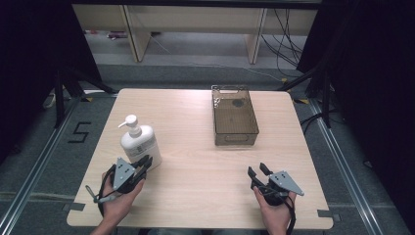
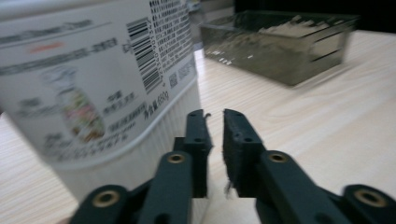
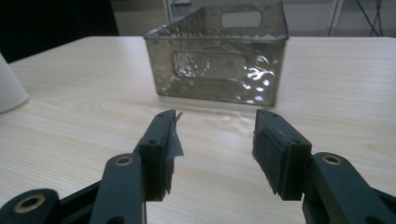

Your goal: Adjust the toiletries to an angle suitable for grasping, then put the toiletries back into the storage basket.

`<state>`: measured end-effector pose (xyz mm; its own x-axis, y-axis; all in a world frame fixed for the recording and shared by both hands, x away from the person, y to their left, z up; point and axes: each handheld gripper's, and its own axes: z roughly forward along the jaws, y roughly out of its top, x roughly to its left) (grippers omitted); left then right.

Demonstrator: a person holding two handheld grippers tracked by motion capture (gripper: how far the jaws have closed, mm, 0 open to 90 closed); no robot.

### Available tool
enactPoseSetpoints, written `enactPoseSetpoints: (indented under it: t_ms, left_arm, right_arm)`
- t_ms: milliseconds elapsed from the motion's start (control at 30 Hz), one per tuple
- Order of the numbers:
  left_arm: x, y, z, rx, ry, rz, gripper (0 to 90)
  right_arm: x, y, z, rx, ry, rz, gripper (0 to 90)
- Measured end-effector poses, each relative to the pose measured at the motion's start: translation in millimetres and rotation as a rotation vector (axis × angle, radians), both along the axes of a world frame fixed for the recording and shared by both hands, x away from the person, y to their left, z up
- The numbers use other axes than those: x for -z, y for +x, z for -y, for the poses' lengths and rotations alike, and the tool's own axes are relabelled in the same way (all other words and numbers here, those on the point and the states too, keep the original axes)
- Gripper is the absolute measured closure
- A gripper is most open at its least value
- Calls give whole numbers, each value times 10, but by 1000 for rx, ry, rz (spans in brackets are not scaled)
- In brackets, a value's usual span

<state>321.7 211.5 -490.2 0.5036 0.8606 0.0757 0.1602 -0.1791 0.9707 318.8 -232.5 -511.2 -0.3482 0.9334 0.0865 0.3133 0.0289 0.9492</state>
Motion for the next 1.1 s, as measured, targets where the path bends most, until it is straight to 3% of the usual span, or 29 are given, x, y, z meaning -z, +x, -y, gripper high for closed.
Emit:
enactPoseSetpoints:
  t_ms: [33,67,100,233,267,300,367,433,500,600,633,733,767,800,1000,1033,1100]
  left_arm:
    - [0,0,0,0,0,0,733]
    - [16,-95,-82,8,-23,23,703]
    - [18,-154,-129,6,-26,19,672]
    - [56,-281,-257,0,-57,33,552]
    - [69,-317,-299,-9,-75,28,552]
    - [105,-353,-376,-22,-103,46,486]
    - [116,-378,-411,-40,-93,36,391]
    - [154,-395,-467,-64,-101,24,365]
    - [206,-396,-523,-89,-117,15,287]
    - [224,-387,-558,-88,-119,13,258]
    - [231,-377,-603,-90,-107,15,250]
    - [243,-351,-637,-89,-113,24,234]
    - [257,-327,-666,-85,-114,18,229]
    - [257,-327,-666,-85,-114,18,220]
    - [305,-265,-709,-85,-123,-8,190]
    - [324,-241,-723,-76,-132,-17,186]
    - [334,-218,-742,-71,-118,-20,176]
  right_arm:
    - [-13,6,-27,-16,25,10,496]
    - [-39,10,-46,-31,38,12,488]
    - [-76,6,-52,-32,20,11,483]
    - [-181,0,-138,-56,74,28,473]
    - [-181,0,-138,-56,74,28,473]
    - [-216,10,-155,-62,59,53,470]
    - [-242,20,-184,-74,71,51,468]
    - [-253,24,-203,-73,75,54,467]
    - [-302,14,-239,-68,59,46,464]
    - [-318,17,-265,-76,81,62,462]
    - [-341,20,-280,-78,65,79,461]
    - [-376,17,-324,-93,76,71,459]
    - [-427,33,-359,-106,49,100,455]
    - [-427,33,-359,-106,49,100,455]
    - [-664,74,-661,-164,73,131,418]
    - [-693,98,-703,-179,60,162,413]
    - [-748,110,-810,-209,57,164,407]
